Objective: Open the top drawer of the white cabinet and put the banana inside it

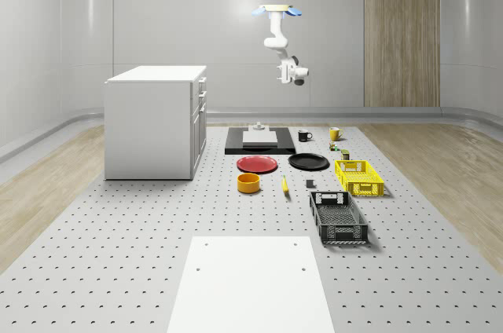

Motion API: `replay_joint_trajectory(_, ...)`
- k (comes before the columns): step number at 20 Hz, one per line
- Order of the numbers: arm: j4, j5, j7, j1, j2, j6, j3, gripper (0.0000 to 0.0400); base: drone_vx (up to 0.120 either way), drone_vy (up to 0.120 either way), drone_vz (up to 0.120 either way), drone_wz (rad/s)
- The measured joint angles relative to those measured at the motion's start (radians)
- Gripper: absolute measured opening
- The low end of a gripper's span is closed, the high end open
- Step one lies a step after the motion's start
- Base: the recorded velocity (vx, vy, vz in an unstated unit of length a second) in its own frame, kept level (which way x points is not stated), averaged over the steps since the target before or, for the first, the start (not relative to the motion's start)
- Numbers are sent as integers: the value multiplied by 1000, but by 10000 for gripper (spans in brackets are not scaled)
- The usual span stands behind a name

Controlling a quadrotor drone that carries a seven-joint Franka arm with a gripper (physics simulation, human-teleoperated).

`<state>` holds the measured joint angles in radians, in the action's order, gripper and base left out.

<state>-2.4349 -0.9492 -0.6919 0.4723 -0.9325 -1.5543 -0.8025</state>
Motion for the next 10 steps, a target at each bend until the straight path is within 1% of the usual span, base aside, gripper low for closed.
replay_joint_trajectory(10,-5,31,-25,47,-42,-41,-19,400,120,-120,0,0)
